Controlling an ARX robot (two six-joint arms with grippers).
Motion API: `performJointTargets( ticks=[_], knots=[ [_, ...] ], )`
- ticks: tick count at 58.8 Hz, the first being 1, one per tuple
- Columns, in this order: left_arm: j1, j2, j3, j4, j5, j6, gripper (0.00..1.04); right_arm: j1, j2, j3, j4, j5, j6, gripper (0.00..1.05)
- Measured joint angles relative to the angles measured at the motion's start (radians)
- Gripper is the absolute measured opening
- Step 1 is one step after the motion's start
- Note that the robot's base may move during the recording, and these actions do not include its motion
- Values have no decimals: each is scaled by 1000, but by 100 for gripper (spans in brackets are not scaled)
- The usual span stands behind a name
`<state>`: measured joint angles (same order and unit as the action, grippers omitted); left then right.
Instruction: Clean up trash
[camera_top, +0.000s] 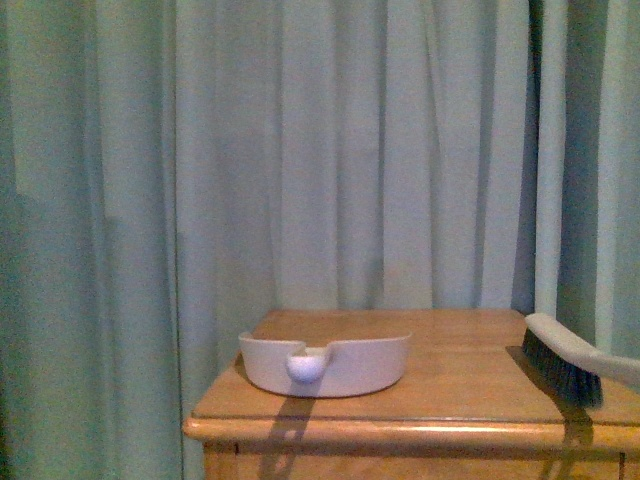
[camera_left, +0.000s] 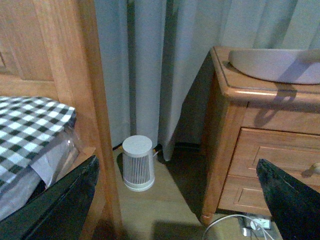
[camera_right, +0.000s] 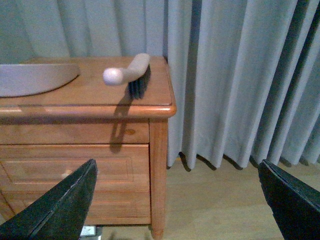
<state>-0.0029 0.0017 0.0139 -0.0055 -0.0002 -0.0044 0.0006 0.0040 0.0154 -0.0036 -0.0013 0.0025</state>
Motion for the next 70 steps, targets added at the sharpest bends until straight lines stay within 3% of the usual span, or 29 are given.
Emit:
performJointTargets(
  ticks=[16,19,25,32,41,51,60,70],
  knots=[
    [0,0,0,0,0,0,97,0,0,0,0,0,0,97],
    [-6,14,0,18,-44,-46,97,0,0,0,0,0,0,97],
    [8,158,23,108,-38,-152,97,0,0,0,0,0,0,97],
    [-23,459,188,166,33,-82,97,0,0,0,0,0,0,97],
    [-137,870,597,-9,48,66,97,0,0,0,0,0,0,97],
    [-372,1317,1177,-309,-94,120,97,0,0,0,0,0,0,97],
    [-502,1547,1419,-372,-179,78,97,0,0,0,0,0,0,97],
    [-581,1712,1541,-409,-270,-13,97,0,0,0,0,0,0,97]
  ],
)
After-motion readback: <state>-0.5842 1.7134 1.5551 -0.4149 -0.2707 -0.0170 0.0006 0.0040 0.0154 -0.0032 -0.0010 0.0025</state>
